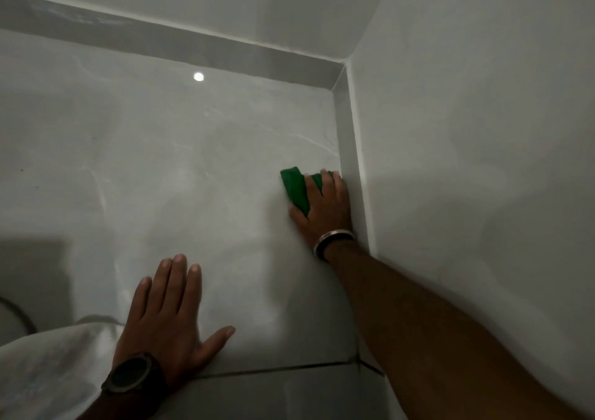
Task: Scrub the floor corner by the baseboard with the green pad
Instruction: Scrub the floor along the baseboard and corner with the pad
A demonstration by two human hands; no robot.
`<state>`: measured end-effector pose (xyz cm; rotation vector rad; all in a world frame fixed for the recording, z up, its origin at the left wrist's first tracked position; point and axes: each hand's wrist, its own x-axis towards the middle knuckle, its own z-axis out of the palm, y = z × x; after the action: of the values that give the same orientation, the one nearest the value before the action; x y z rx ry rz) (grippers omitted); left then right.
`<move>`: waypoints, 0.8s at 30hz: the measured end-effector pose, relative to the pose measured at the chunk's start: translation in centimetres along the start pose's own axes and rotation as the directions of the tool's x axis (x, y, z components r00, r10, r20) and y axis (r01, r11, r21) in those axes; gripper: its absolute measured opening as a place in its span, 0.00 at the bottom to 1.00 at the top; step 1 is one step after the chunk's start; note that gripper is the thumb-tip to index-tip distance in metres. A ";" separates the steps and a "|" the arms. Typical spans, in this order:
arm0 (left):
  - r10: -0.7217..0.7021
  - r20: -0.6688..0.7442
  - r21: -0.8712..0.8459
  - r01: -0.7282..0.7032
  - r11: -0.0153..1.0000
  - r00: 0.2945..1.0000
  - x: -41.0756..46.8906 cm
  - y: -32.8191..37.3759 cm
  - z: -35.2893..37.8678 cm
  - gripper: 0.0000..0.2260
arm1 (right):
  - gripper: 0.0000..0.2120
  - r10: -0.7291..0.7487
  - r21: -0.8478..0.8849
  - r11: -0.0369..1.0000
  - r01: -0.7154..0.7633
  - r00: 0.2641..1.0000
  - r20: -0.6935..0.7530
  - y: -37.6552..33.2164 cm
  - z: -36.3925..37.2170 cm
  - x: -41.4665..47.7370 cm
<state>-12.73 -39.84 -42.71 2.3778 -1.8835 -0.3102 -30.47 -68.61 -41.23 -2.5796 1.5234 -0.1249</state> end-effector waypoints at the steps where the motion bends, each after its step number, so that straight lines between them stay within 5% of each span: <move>1: -0.002 0.000 -0.001 0.002 1.000 1.000 0.0 0.0 0.0 0.49 | 0.33 -0.004 -0.008 1.000 0.004 1.000 0.009 0.0 -0.1 0.6; 7: 0.005 0.025 0.000 -0.005 1.000 1.000 0.0 0.1 -0.5 0.49 | 0.35 -0.010 0.010 1.000 0.009 0.999 0.050 -0.2 -0.5 -4.0; 18: 0.001 0.051 0.022 -0.002 1.000 0.999 -0.3 0.2 -0.9 0.49 | 0.41 -0.001 0.094 0.996 -0.004 0.999 0.049 -2.0 1.1 -33.2; 24: 0.002 0.050 0.023 -0.003 1.000 0.999 -0.3 0.3 -0.7 0.49 | 0.38 0.015 0.077 0.997 -0.012 0.999 -0.037 -2.6 1.8 -33.2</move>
<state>-12.92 -39.63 -41.89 2.4043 -1.9209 -0.3529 -44.00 -38.15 -42.55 -2.5204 1.5172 -0.2276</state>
